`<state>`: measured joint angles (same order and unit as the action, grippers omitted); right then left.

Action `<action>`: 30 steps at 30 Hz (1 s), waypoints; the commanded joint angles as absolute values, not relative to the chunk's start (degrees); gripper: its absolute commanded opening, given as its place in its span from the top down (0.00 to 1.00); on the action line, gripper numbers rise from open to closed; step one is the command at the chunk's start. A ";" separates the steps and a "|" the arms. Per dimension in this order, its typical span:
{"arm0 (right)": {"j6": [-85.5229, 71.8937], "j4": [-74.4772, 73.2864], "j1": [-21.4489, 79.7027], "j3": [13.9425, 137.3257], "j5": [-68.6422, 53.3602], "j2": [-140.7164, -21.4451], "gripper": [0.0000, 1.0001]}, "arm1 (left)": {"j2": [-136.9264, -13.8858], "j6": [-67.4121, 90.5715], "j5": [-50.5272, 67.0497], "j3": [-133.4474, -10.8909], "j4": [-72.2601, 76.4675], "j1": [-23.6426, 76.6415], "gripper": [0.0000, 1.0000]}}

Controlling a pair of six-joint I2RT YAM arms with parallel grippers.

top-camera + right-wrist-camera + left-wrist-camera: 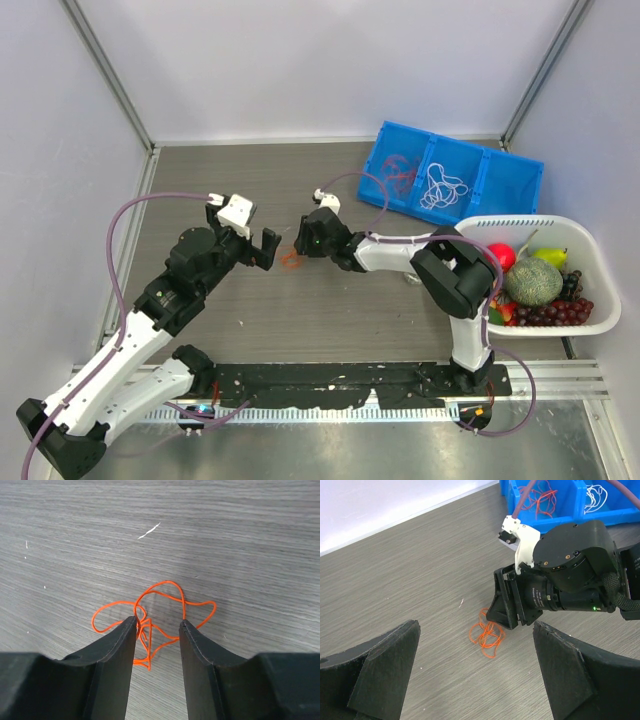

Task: Untangle the cables

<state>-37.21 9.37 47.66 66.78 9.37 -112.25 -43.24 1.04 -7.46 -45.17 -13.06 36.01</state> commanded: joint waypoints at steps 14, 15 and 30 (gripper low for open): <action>-43.33 16.44 48.60 69.87 6.86 -114.08 0.66 | -43.15 0.97 -7.38 -45.26 -10.81 36.30 0.00; -43.59 16.52 48.60 69.96 6.77 -114.43 0.66 | -43.07 0.97 -7.38 -45.26 -10.81 36.30 0.00; -40.00 15.12 48.69 66.63 5.45 -104.71 0.99 | -43.24 1.49 -6.68 -45.35 -10.55 36.30 0.05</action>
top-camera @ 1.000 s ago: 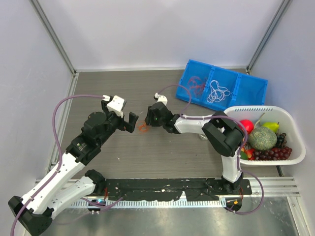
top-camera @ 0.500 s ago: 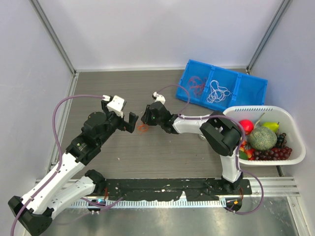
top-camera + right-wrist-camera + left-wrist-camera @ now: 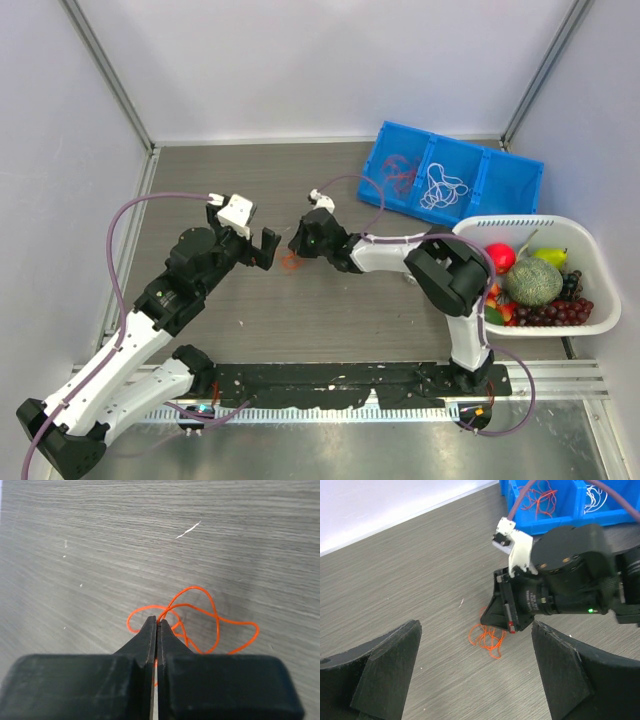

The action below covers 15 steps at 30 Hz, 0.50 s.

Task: Untangle the cables

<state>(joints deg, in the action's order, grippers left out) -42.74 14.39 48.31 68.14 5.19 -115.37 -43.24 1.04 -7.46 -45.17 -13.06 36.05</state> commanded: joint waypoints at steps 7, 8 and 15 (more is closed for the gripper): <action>-38.58 15.29 48.60 58.81 4.13 -90.45 0.99 | -42.19 4.74 -1.68 -45.18 -8.18 36.30 0.16; -38.67 15.29 48.69 57.84 3.52 -87.57 0.99 | -42.01 5.96 -0.36 -45.00 -7.30 36.30 0.16; -41.65 16.34 48.60 52.48 3.69 -75.24 0.99 | -46.75 18.88 11.68 -50.00 -7.21 36.21 0.33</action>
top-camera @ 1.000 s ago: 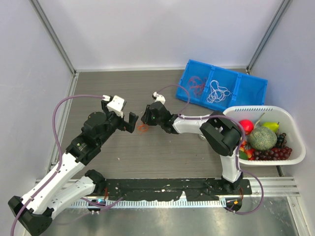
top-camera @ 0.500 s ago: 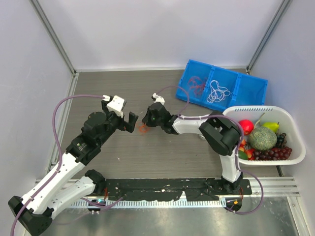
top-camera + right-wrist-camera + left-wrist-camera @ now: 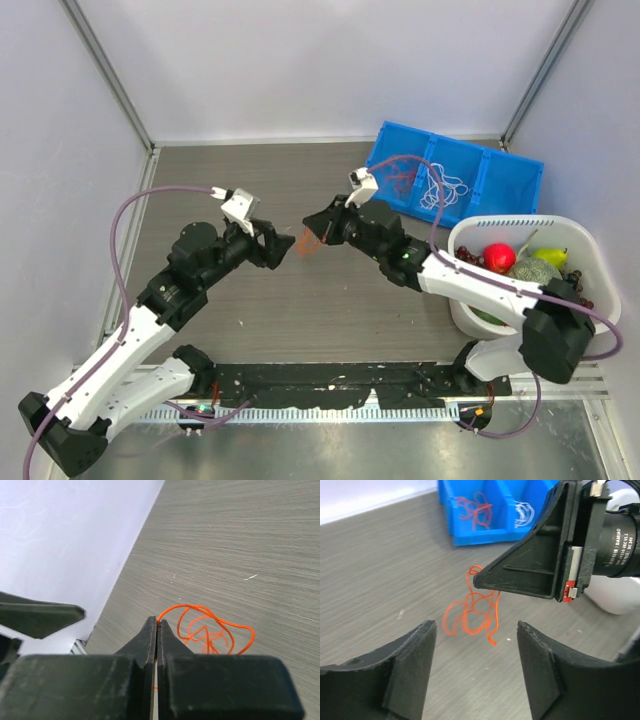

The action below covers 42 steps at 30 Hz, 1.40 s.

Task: Untangle the cables

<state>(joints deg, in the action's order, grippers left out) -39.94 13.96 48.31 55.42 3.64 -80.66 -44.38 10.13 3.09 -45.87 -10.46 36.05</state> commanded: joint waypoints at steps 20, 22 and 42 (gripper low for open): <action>-46.05 21.00 48.69 45.62 1.23 -66.18 0.99 | -52.55 36.83 27.86 -40.08 12.93 37.26 0.53; -46.76 21.79 48.60 45.35 0.88 -66.27 0.99 | -53.70 36.48 28.12 -40.69 11.52 37.26 0.54; -47.72 22.50 48.60 45.44 -1.58 -66.27 0.99 | -52.56 33.31 23.91 -40.43 9.67 37.44 0.42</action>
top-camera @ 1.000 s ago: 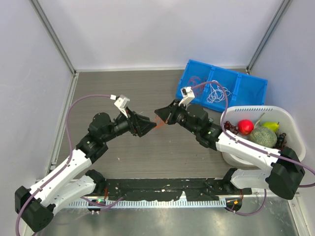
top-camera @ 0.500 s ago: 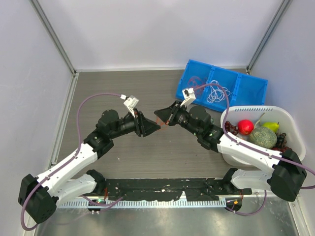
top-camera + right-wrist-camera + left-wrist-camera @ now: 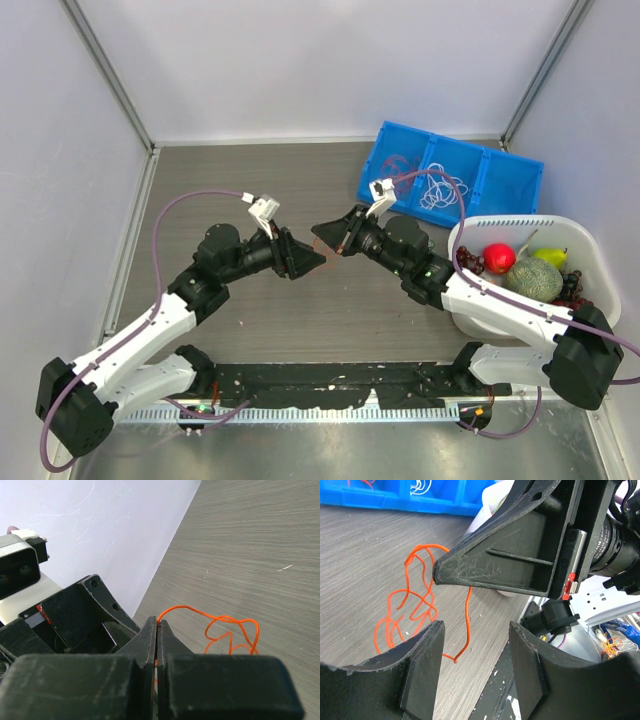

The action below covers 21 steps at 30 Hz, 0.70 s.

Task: Untangle the cables

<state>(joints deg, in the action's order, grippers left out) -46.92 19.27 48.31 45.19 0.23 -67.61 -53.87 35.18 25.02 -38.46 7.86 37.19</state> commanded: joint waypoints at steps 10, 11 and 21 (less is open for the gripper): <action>-52.46 27.41 48.60 45.88 -2.55 -65.92 0.99 | -56.16 35.77 26.81 -37.71 15.90 37.44 0.67; -53.08 27.94 48.69 46.14 -2.81 -66.00 0.99 | -56.16 35.95 26.20 -37.10 16.60 37.53 0.68; -60.73 36.12 48.60 49.48 -7.03 -67.59 0.99 | -56.25 37.79 24.61 -29.53 27.25 37.53 0.86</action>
